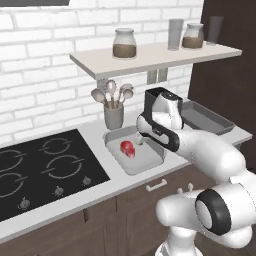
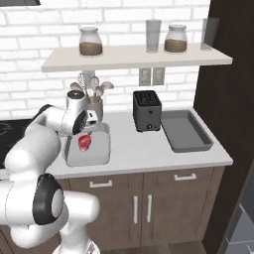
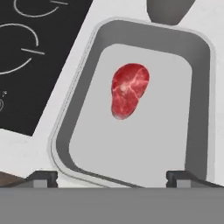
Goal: Place one potato and one steak in each tupperware on the nearby counter, to pack two identical lunches.
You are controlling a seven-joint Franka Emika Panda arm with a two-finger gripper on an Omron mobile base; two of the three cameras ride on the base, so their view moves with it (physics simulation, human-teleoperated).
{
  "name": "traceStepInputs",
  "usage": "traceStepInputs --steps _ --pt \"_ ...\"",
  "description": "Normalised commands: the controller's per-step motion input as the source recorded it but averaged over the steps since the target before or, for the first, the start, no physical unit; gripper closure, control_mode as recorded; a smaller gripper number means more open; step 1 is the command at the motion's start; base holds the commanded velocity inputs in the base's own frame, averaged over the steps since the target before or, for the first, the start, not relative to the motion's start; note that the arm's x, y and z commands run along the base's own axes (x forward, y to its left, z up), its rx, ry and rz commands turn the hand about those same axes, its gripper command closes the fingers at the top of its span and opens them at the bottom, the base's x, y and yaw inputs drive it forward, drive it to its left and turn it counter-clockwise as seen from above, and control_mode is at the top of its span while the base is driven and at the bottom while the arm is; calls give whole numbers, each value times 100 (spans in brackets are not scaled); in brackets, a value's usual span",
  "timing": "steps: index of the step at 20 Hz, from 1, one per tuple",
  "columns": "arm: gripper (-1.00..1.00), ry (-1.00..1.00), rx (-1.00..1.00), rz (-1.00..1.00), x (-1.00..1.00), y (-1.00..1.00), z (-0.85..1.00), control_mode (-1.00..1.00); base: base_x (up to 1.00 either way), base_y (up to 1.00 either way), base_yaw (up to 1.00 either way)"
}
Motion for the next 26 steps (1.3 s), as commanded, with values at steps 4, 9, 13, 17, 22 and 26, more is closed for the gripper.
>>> traceStepInputs --steps 4,9,13,17,22,26 --pt "-100 21 0 5 -100 -38 80 -100 0 0 0" --pt "-100 23 0 -9 -100 -4 79 -100 0 0 0" --pt "-100 16 -1 -30 -88 0 66 -100 0 0 0" --pt "-100 1 -10 -29 -88 0 51 -100 0 0 0" --pt "-100 -9 -17 -9 -77 0 50 -100 0 0 0" --pt "-100 -10 -8 0 -93 0 34 -100 0 0 0"
